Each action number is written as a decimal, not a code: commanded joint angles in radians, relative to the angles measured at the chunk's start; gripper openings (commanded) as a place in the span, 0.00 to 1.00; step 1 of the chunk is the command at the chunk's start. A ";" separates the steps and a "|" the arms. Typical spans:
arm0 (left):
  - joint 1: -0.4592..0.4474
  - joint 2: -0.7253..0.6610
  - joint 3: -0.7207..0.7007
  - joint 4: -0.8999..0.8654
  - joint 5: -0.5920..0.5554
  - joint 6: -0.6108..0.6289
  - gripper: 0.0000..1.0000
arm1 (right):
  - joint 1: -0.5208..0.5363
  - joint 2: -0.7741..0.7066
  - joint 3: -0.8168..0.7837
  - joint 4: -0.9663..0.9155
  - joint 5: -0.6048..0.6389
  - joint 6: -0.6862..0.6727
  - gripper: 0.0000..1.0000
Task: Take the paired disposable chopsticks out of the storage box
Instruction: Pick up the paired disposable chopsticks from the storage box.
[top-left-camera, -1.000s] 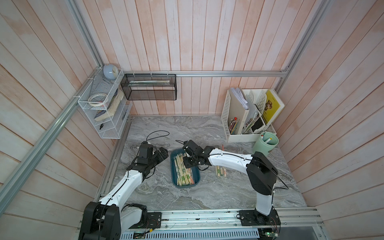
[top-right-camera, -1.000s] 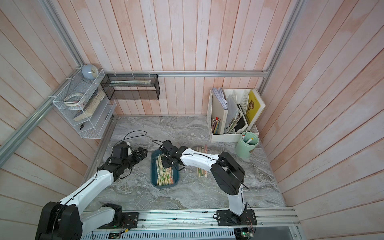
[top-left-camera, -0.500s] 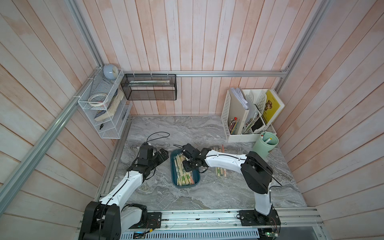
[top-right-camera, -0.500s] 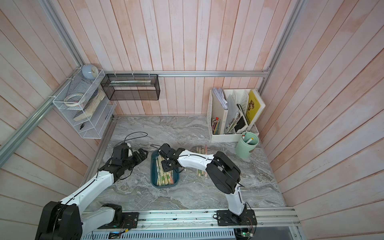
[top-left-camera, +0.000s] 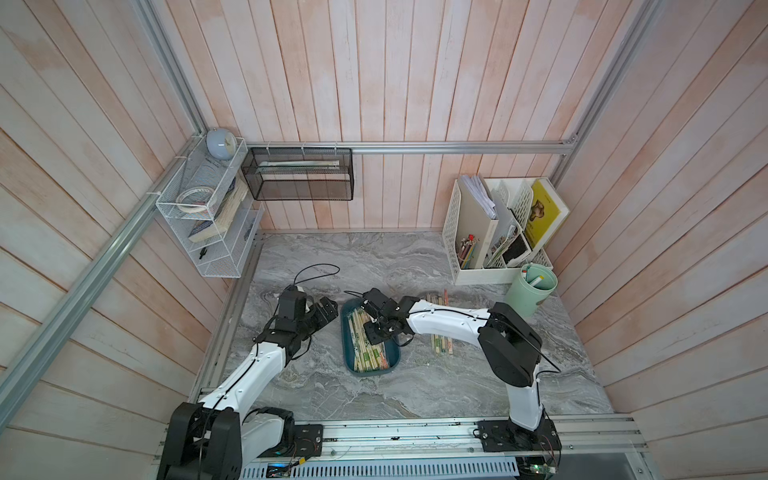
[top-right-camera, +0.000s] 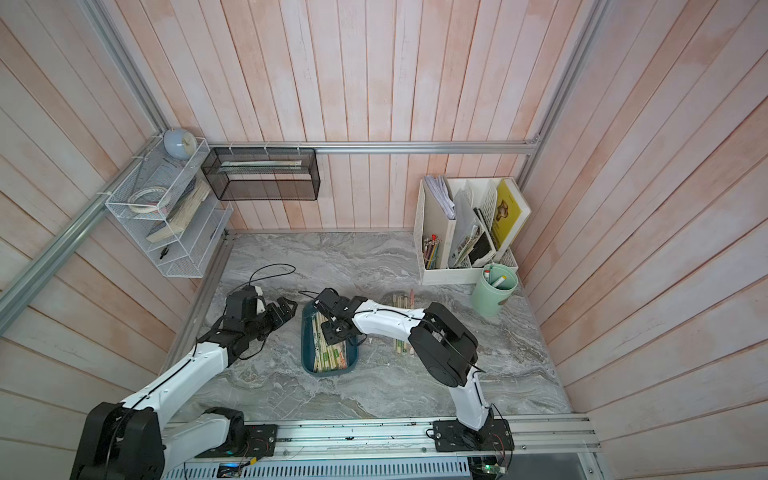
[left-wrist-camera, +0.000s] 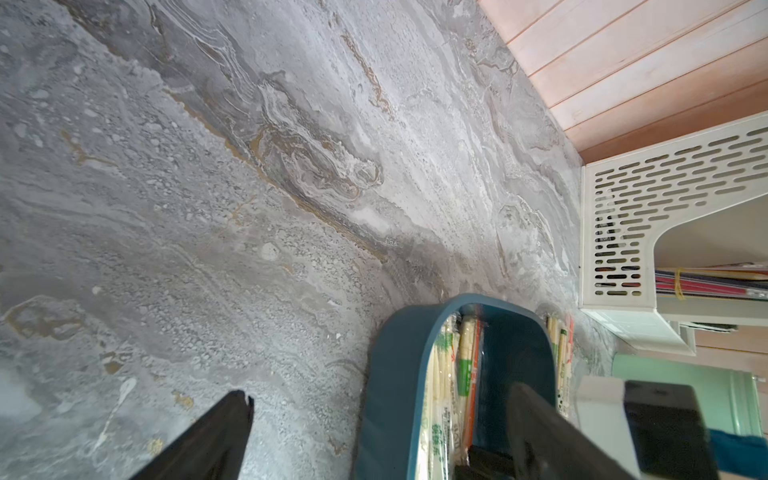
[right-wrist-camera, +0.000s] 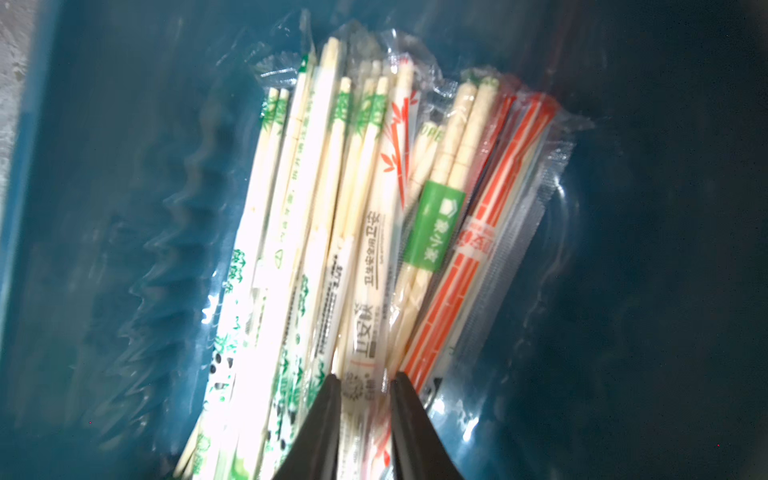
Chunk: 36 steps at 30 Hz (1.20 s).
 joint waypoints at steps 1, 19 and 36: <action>0.004 -0.001 -0.018 0.017 0.006 0.000 1.00 | 0.011 0.025 0.022 -0.029 0.010 -0.008 0.25; 0.005 -0.005 -0.025 0.021 0.010 -0.001 1.00 | 0.012 0.044 0.014 -0.034 0.005 -0.010 0.19; 0.005 -0.004 -0.022 0.026 0.018 -0.003 1.00 | 0.005 -0.013 0.012 -0.058 0.033 -0.001 0.09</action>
